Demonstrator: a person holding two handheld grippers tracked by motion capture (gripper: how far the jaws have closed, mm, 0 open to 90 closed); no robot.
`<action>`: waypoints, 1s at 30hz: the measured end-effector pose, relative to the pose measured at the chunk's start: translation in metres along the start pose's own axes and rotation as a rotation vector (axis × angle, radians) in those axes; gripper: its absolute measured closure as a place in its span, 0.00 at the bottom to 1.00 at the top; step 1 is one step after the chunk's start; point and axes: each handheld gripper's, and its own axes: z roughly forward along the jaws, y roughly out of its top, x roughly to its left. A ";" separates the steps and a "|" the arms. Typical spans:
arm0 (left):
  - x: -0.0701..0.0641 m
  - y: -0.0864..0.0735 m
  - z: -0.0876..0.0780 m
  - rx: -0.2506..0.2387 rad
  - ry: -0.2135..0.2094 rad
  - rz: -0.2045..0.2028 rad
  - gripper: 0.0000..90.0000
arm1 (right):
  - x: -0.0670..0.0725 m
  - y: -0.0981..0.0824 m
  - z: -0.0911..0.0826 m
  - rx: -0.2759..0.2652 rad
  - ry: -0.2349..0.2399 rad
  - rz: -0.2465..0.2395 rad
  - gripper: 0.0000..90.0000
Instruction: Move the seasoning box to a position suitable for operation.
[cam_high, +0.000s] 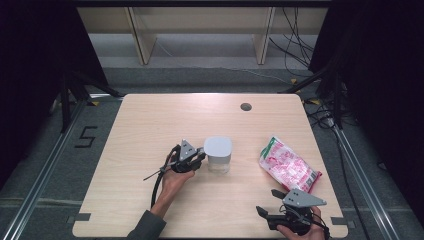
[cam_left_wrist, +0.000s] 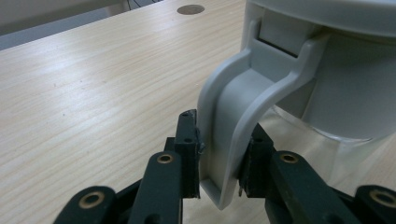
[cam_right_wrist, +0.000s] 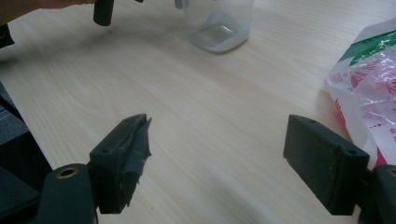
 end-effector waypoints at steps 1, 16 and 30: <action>-0.002 0.000 0.000 -0.001 -0.007 0.005 0.80 | 0.000 0.000 0.000 0.000 0.000 0.000 0.26; -0.013 -0.003 -0.008 0.002 -0.042 0.007 0.80 | 0.000 0.000 0.000 0.007 0.011 0.012 0.26; -0.014 -0.004 -0.010 0.006 -0.078 -0.006 0.78 | -0.001 0.000 0.000 0.020 0.033 0.008 0.26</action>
